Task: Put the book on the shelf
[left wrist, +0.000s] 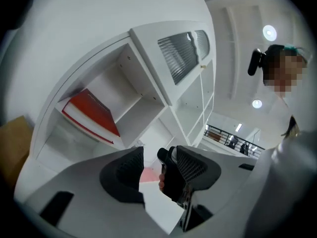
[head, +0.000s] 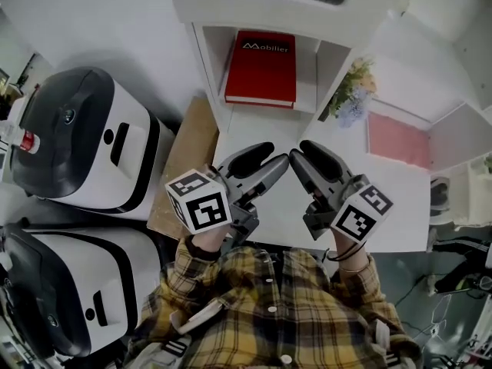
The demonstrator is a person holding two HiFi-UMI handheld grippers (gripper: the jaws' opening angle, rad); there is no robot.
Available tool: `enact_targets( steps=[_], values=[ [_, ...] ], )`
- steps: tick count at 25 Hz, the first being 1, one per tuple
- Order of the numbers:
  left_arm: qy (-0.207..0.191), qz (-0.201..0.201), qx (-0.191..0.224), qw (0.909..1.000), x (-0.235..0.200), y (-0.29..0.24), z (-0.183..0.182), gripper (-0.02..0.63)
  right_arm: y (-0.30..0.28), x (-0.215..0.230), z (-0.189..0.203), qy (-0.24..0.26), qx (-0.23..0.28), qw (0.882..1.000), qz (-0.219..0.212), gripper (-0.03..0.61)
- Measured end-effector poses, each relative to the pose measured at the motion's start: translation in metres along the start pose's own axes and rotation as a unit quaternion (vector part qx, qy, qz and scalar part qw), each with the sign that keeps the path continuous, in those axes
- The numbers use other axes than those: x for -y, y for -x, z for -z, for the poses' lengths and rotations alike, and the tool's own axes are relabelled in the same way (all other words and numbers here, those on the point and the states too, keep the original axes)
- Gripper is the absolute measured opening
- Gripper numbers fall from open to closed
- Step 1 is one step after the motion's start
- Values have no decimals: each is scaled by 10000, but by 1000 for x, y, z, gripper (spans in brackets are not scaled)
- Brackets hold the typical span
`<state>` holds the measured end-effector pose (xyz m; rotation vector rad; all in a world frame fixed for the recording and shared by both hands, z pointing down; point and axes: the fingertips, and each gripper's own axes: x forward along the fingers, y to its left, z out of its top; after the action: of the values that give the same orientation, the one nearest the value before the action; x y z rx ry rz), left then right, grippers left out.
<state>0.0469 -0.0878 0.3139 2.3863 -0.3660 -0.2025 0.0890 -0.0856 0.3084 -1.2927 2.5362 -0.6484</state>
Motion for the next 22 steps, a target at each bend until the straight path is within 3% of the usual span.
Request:
enact_targets(
  steps=[6, 12, 15, 22],
  values=[
    [-892, -185, -88, 9958, 20, 1, 23, 169, 30, -6, 11, 514, -65, 9984, 208, 130],
    [-1670, -188, -128, 9857, 31, 6, 41, 121, 46, -12, 22, 1147, -136, 9925, 393, 118],
    [-1871, -213, -180, 9820, 34, 8, 51, 98, 50, -14, 28, 1379, -171, 9892, 468, 104],
    [-2047, -431, -358, 9772, 24, 17, 69, 61, 51, -14, 49, 1240, -229, 9908, 497, 67]
  ],
)
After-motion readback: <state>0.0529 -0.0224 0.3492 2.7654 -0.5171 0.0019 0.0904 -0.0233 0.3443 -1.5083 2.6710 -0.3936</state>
